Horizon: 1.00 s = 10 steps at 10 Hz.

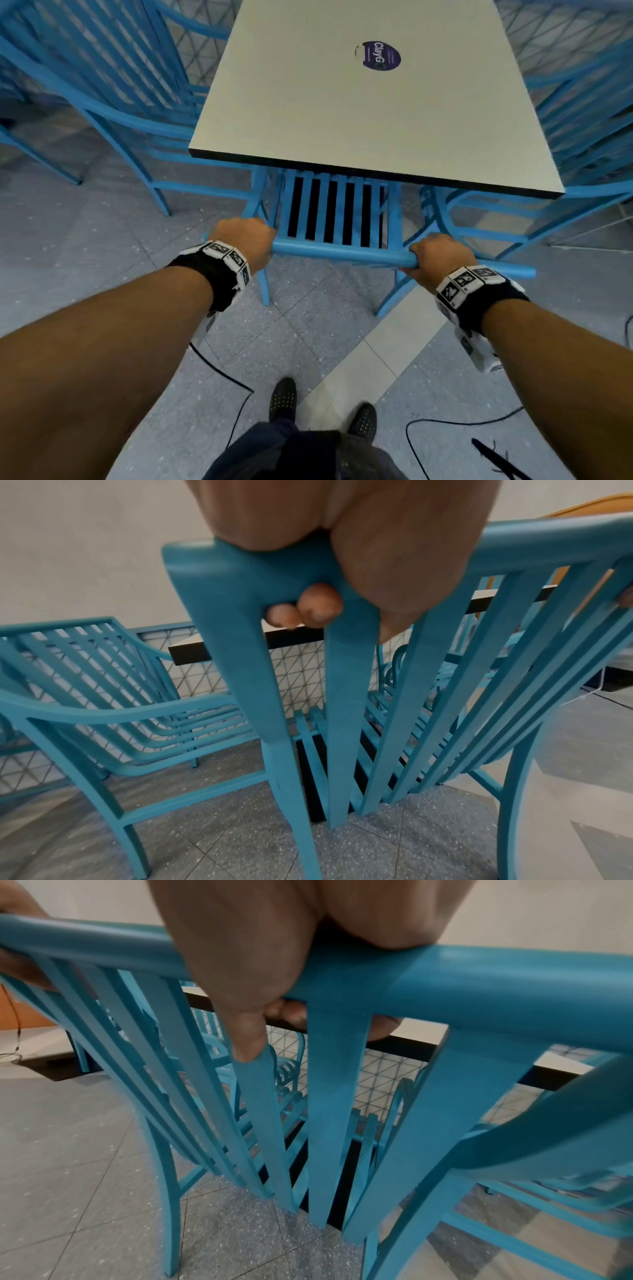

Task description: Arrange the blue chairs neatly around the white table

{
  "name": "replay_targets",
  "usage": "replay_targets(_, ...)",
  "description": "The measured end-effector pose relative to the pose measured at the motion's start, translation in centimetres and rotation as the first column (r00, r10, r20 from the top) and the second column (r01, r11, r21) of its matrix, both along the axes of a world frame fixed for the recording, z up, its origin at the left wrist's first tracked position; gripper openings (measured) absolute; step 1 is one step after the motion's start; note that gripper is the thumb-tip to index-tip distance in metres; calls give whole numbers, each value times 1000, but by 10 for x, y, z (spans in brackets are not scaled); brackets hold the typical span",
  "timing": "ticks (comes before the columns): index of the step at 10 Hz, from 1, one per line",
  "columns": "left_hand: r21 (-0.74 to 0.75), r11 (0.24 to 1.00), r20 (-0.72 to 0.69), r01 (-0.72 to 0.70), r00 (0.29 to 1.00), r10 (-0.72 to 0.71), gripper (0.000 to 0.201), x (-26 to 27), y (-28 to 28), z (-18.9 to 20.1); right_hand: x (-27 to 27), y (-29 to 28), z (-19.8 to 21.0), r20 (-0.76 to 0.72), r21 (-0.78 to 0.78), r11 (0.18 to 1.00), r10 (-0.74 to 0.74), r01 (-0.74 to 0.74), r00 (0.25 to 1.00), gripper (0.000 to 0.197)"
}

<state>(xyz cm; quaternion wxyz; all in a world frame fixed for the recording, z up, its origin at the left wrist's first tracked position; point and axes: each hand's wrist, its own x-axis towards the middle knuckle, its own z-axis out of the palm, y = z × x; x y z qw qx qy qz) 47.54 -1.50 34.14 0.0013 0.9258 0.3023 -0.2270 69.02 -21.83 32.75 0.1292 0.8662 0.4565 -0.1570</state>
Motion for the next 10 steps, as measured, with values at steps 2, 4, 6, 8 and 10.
replay_targets(2, -2, 999, -14, 43, 999, -43, 24, 5, -5, -7, 3, -10, -2, 10, 12, 998, -56, 55, 998, 31)
replay_targets(4, 11, 995, -7, 98, 995, -98, 24, 13, -7, -16, 4, -24, -6, 62, -1, 998, -68, 68, 996, 32)
replay_targets(6, 37, 996, 12, 76, 997, -77, 23, 15, -6, -15, 4, -20, -3, 46, -11, 998, -67, 68, 997, 33)
replay_targets(8, -18, 1000, 45, 26, 999, -25, 29, 13, -12, -13, -1, -11, 2, 18, -99, 989, -109, 110, 994, 38)
replay_targets(10, -9, 998, 219, 62, 974, -59, 57, 0, -45, -1, -21, -20, 19, 29, 49, 992, -122, 120, 992, 45)
